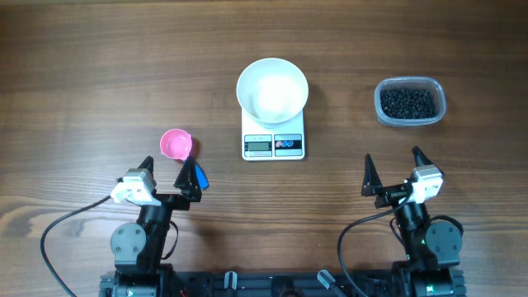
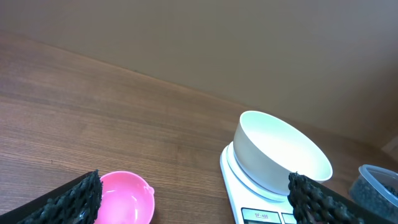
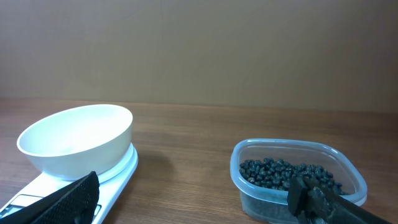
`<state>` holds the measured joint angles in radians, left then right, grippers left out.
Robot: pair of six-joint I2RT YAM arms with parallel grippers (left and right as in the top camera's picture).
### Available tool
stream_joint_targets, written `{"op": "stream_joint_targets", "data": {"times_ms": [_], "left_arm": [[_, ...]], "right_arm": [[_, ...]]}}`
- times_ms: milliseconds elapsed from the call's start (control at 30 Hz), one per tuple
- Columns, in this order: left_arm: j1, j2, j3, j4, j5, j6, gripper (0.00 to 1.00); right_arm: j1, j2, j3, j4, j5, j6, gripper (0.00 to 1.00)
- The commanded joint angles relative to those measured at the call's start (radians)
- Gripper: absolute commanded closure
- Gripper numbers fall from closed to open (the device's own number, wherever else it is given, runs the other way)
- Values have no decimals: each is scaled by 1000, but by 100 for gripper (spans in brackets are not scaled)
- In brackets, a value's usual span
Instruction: Scoop item into bowl and weigh 150g on scale
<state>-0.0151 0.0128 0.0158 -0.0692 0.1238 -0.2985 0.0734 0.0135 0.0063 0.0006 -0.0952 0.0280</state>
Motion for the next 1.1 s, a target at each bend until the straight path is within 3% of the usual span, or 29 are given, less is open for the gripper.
{"op": "stream_joint_targets", "data": {"times_ms": [0, 1067], "left_arm": [[-7, -4, -10, 2, -10, -9, 0], [-7, -4, -10, 25, -21, -2, 0]], "right_arm": [[-2, -11, -1, 6, 18, -2, 0], [-2, -10, -1, 3, 18, -2, 0]]}}
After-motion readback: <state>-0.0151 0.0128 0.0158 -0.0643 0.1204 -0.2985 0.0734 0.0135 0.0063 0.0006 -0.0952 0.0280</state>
